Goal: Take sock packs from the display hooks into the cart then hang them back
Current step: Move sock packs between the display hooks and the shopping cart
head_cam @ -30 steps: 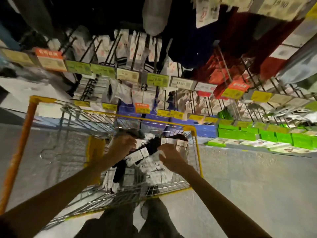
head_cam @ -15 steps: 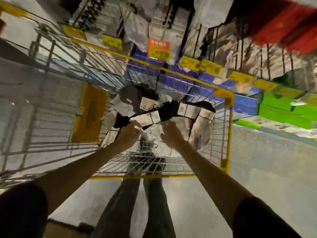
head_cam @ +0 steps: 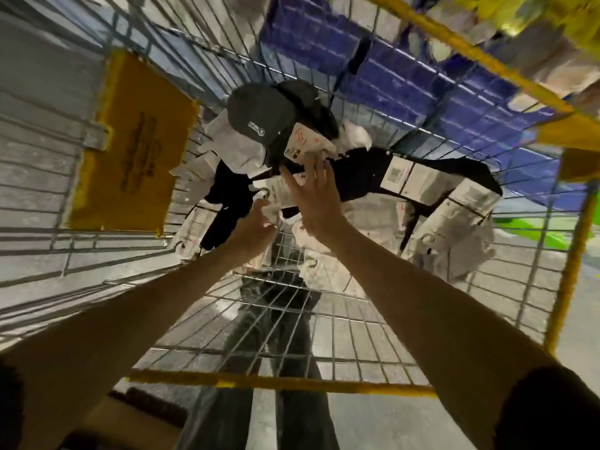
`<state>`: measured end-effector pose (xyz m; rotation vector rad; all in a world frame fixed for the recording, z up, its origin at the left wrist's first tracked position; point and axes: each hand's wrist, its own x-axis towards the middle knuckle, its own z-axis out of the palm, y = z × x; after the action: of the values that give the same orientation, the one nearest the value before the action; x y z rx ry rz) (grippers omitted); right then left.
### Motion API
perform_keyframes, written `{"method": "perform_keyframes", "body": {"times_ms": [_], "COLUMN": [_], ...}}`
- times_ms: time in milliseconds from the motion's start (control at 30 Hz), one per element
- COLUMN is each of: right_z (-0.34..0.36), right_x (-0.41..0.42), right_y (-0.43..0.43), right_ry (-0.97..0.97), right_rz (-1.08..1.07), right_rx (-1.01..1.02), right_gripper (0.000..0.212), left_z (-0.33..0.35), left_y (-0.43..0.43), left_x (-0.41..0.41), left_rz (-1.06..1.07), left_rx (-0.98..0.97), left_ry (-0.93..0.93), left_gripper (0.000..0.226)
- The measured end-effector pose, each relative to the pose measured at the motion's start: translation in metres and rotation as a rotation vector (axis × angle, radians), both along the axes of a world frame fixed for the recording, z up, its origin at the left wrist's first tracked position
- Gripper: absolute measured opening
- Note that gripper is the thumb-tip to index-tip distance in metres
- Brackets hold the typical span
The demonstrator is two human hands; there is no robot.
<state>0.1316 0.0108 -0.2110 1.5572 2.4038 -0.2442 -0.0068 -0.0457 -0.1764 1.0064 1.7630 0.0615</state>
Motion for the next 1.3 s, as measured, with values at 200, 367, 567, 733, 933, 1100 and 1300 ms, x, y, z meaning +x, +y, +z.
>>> {"method": "perform_keyframes", "body": {"times_ms": [200, 367, 567, 733, 933, 1100, 1300], "right_z": [-0.014, 0.027, 0.096, 0.088, 0.085, 0.053, 0.03], "right_x": [0.006, 0.011, 0.03, 0.018, -0.001, 0.012, -0.004], "right_y": [0.001, 0.002, 0.001, -0.014, -0.025, -0.023, 0.03], "right_ry": [-0.127, 0.557, 1.518, 1.673, 1.065, 0.982, 0.502], "right_rz": [0.114, -0.241, -0.886, -1.249, -0.926, -0.963, -0.556], "right_rx": [0.017, -0.267, -1.049, -1.217, -1.04, -0.457, -0.195], "right_gripper": [0.069, 0.091, 0.021, 0.048, 0.04, 0.052, 0.091], "left_z": [-0.031, -0.015, 0.043, 0.068, 0.047, 0.03, 0.029], "left_y": [0.001, 0.002, 0.03, 0.047, 0.021, 0.009, 0.006], "left_x": [-0.018, -0.03, -0.019, -0.009, -0.027, -0.052, -0.05], "left_rz": [0.223, 0.303, 0.403, 0.538, 0.433, 0.583, 0.656], "left_rx": [-0.112, -0.192, -0.112, -0.25, -0.216, -0.078, 0.009], "left_ry": [-0.087, -0.198, -0.572, -0.929, -0.697, -0.465, -0.362], "left_gripper": [0.025, 0.02, 0.038, 0.046, 0.066, 0.053, 0.045]}}
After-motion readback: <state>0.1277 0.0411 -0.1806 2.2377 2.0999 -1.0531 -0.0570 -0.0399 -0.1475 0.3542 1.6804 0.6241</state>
